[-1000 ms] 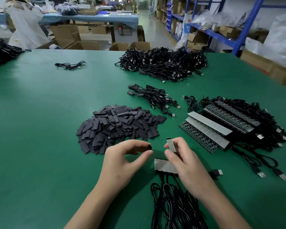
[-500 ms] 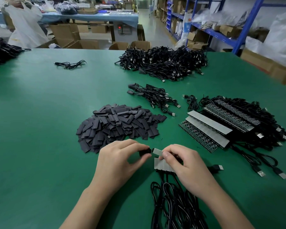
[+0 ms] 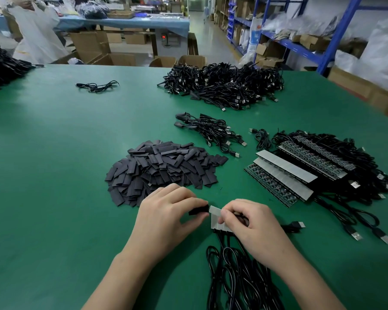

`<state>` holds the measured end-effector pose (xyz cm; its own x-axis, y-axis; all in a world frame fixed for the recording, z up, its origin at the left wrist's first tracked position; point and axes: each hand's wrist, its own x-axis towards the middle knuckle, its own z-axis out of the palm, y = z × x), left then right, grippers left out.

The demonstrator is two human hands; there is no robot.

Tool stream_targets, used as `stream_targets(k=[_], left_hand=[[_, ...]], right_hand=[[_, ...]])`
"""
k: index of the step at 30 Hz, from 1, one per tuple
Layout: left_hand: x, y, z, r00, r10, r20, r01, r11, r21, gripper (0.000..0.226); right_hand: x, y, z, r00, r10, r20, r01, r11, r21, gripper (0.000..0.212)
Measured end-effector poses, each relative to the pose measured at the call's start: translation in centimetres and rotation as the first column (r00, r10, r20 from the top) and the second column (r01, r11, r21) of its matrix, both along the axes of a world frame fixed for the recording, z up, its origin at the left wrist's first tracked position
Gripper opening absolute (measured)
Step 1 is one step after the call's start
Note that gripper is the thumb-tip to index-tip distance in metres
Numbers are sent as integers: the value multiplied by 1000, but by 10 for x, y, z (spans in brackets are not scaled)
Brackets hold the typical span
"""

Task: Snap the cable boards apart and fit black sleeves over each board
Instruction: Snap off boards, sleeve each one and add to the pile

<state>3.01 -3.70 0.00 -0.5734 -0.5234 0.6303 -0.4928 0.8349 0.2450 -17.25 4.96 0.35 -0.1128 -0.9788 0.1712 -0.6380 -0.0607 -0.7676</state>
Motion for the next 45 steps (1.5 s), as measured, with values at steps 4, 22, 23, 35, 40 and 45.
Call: stream_targets(k=[4,22,23,35,40,45], left_hand=[[1,-1,0,1000,-13,22,13,1000,-11,11],[1,-2,-3,992,-113,60,108,991,81,14],[1,-2,-3,992,-113,48,107,989,104,15],[-1,1,-2,994,-110,-19,110,938,329,23],[-2,1,-4,993,-108,-41,116,926,360,23],[-2,1,-5,997,-24,-71,46,940,338,23]], right_hand=[[-2,0,-2,1000,13,11,-13,1000,28,20],[-4,1,1,996,-16,82,2,986,166,23],[-4,1,2,996,-20,91,4,986,169,24],[-5,2,9,992,-50,120,29,985,168,28],[-5,1,4,994,-24,103,5,984,176,24],[-4,1,1,996,-19,85,5,986,168,23]])
